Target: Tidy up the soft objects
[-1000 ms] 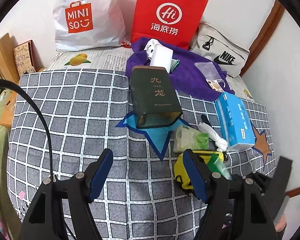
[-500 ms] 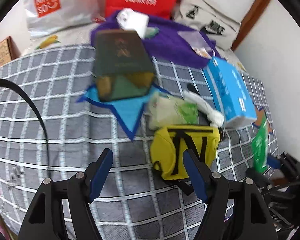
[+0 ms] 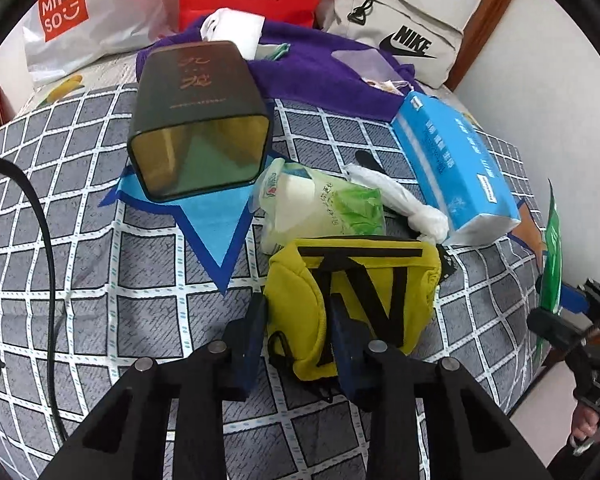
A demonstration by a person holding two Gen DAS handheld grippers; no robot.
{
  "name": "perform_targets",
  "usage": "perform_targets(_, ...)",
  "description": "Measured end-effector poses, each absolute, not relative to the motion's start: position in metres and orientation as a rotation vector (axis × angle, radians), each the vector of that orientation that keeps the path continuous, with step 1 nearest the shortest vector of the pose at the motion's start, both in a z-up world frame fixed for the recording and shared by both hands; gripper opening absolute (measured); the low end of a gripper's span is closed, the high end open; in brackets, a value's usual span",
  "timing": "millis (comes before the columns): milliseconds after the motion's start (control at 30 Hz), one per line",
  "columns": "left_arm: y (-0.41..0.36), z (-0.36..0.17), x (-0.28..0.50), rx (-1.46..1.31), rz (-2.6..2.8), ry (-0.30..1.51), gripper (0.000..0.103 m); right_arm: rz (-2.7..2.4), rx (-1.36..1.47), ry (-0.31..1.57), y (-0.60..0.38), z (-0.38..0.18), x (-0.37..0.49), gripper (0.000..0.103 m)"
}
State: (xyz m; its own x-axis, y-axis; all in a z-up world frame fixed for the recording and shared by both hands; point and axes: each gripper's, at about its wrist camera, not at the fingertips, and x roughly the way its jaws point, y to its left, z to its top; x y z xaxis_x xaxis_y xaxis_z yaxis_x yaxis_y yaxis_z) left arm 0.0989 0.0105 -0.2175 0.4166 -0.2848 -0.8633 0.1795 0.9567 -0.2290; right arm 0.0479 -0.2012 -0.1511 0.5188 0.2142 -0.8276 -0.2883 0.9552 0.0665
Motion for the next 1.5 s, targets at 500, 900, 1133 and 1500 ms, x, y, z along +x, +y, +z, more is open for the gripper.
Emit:
perform_targets(500, 0.051, -0.158, 0.098, -0.205, -0.270, 0.993, 0.025, 0.334, -0.034, 0.936, -0.204, -0.126, 0.070, 0.042)
perform_targets(900, 0.065, -0.132, 0.134, -0.198, -0.230, 0.947, 0.025, 0.293, 0.057, 0.912, -0.224, -0.103, 0.119, 0.042)
perform_targets(1133, 0.066, -0.123, 0.162, -0.196, -0.241, 0.936, 0.025, 0.285, 0.067, 0.913, -0.226, -0.103, 0.148, 0.042)
perform_targets(1500, 0.056, -0.120, 0.226, -0.185, -0.229, 0.947, 0.025, 0.250, 0.068, 0.907, -0.236, -0.096, 0.222, 0.042)
